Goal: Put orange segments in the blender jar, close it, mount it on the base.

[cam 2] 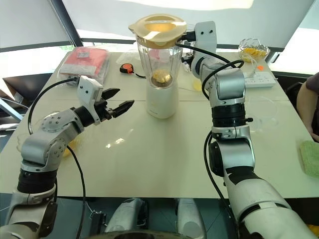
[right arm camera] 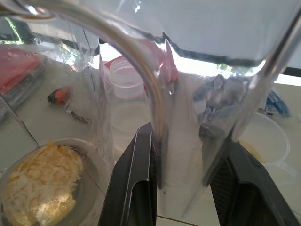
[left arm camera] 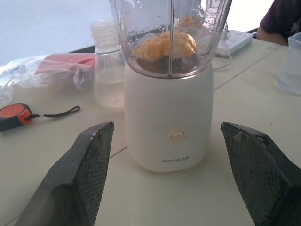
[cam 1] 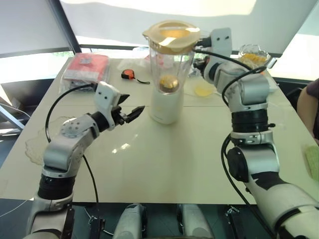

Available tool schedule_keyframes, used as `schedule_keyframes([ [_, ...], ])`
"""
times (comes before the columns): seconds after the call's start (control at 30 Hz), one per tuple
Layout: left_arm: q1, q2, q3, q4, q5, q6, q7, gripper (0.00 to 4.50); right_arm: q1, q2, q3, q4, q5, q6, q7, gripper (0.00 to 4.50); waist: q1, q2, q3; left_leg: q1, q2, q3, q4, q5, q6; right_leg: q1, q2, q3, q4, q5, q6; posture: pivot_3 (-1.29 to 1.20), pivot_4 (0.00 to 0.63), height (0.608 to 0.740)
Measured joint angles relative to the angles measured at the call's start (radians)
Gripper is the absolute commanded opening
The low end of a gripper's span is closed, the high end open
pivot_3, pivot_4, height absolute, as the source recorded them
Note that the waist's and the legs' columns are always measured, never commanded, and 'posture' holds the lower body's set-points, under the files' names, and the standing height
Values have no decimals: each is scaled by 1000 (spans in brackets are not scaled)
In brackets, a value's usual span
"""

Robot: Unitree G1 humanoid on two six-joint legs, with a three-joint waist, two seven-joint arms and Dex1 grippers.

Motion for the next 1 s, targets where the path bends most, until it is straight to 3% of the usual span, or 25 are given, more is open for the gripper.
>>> schedule_keyframes([
  [0.53, 0, -12, -1, 0, 13, -1, 2, 3772, 37, 44, -11, -100, -3, 59, -71, 914, -2, -1, 0, 1, 0, 0, 0, 0, 0, 0, 0, 0, 0, 0, 0, 0, 150, 740],
  [0.7, 0, -13, -3, 1, 13, -1, 1, 3824, 102, 41, 38, -38, -29, 112, -65, 3256, -1, -3, 0, -1, 0, 0, 0, 0, 0, 0, 0, -1, -1, -1, -1, 0, 150, 740],
  [1.0, -8, -15, -10, 15, 13, -1, -3, 3824, 166, -33, 95, -95, -79, 117, -30, 3256, -1, -2, 1, -8, 0, 0, -3, 0, 0, -8, 0, -1, -2, 0, 0, 0, 150, 740],
])
